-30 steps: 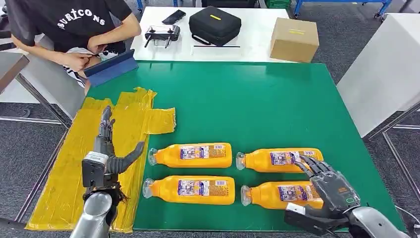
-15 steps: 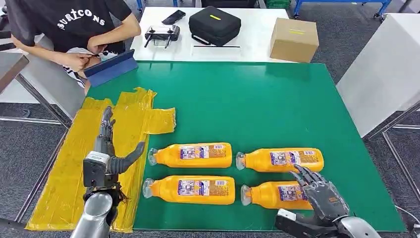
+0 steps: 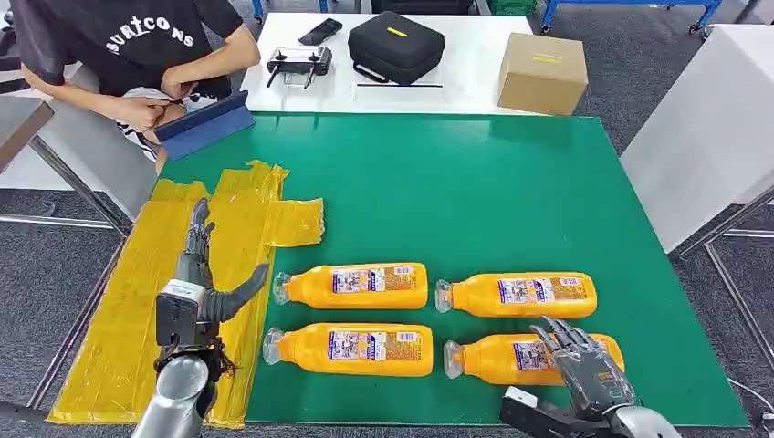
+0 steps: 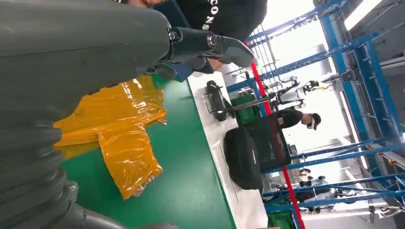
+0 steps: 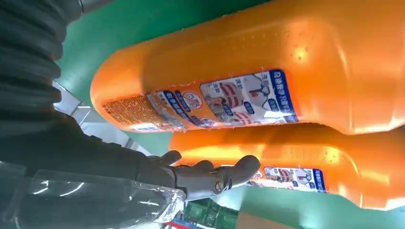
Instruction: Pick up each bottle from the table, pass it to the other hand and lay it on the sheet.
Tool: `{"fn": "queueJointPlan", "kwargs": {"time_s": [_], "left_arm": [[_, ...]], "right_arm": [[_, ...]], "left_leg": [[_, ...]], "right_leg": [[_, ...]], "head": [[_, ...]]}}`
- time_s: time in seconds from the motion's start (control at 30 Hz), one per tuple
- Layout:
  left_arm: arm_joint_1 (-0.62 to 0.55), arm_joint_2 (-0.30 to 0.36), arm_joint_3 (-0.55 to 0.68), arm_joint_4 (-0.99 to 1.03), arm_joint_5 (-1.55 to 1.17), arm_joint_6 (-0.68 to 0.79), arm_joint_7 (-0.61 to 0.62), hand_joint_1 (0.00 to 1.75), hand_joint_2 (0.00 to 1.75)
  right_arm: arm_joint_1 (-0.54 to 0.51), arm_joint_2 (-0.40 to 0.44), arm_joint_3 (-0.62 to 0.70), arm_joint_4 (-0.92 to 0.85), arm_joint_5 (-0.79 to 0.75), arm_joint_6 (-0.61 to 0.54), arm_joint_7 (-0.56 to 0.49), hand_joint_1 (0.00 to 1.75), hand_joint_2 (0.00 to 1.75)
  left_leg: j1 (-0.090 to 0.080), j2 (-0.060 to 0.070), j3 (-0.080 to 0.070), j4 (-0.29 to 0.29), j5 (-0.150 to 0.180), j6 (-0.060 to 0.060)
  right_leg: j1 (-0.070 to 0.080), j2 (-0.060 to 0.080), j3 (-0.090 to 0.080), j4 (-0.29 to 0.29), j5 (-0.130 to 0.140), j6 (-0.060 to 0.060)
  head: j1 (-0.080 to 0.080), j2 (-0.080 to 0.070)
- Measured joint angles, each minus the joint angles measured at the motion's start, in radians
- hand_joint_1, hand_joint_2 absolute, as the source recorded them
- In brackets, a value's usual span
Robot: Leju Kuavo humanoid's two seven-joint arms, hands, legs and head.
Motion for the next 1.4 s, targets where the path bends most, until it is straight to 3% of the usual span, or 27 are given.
{"fn": "queueJointPlan", "kwargs": {"time_s": [1.4], "left_arm": [[0.019, -0.002, 0.02, 0.018, -0.001, 0.0, 0.016, 0.0, 1.75]], "right_arm": [[-0.117, 0.105, -0.044, 0.219, 0.146, 0.01, 0.025, 0.0, 1.75]], "left_leg": [[0.001, 0.005, 0.004, 0.0, 0.0, 0.0]], "right_leg": [[0.0, 0.003, 0.001, 0.0, 0.002, -0.001]], "head": [[0.0, 0.0]]}}
